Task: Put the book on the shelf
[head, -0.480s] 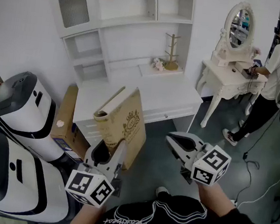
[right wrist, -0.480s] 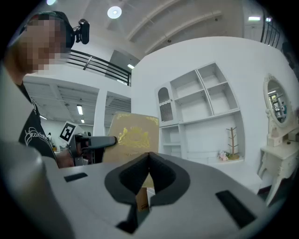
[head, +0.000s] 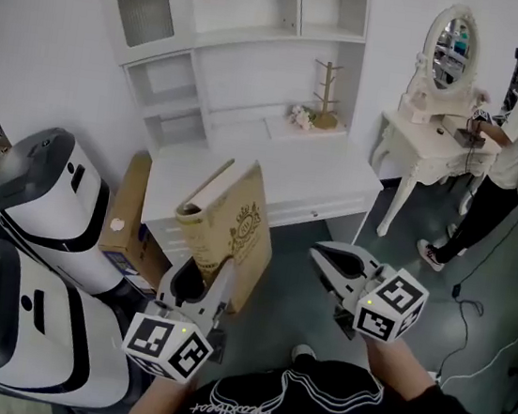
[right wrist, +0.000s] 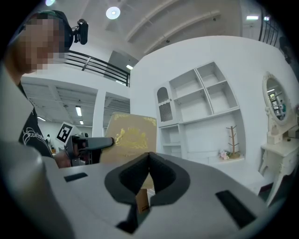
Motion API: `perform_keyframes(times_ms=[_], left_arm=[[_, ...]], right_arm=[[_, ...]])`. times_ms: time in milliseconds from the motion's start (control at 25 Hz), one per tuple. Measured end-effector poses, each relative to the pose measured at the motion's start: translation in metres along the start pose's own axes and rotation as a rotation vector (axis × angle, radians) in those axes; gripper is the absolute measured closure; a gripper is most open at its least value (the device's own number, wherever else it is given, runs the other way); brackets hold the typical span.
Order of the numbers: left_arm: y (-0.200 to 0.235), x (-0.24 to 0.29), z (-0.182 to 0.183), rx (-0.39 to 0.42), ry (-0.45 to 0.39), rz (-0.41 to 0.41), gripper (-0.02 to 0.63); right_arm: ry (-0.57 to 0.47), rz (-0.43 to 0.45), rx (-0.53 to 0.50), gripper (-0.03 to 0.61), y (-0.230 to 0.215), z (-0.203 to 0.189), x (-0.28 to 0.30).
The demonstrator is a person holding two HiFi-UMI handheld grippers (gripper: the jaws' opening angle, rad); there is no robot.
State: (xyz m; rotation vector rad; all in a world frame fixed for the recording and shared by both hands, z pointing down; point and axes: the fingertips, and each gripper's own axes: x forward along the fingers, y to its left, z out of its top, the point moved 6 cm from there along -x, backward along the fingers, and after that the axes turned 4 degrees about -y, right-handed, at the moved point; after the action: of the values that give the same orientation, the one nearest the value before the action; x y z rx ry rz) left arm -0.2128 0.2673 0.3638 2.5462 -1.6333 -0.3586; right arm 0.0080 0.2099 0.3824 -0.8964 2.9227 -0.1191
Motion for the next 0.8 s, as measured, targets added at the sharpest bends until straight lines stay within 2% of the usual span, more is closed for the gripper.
perform_keyframes(times_ms=[400, 800], left_arm=[[0.025, 0.015, -0.012, 0.009, -0.005, 0.025, 0.414], [0.058, 0.088, -0.021, 0.009, 0.022, 0.062, 0.414]], right_arm=[[0.008, 0.007, 0.025, 0.572, -0.015, -0.019, 0.023], [0.021, 0.035, 0.06, 0.572, -0.084, -0.022, 0.07]])
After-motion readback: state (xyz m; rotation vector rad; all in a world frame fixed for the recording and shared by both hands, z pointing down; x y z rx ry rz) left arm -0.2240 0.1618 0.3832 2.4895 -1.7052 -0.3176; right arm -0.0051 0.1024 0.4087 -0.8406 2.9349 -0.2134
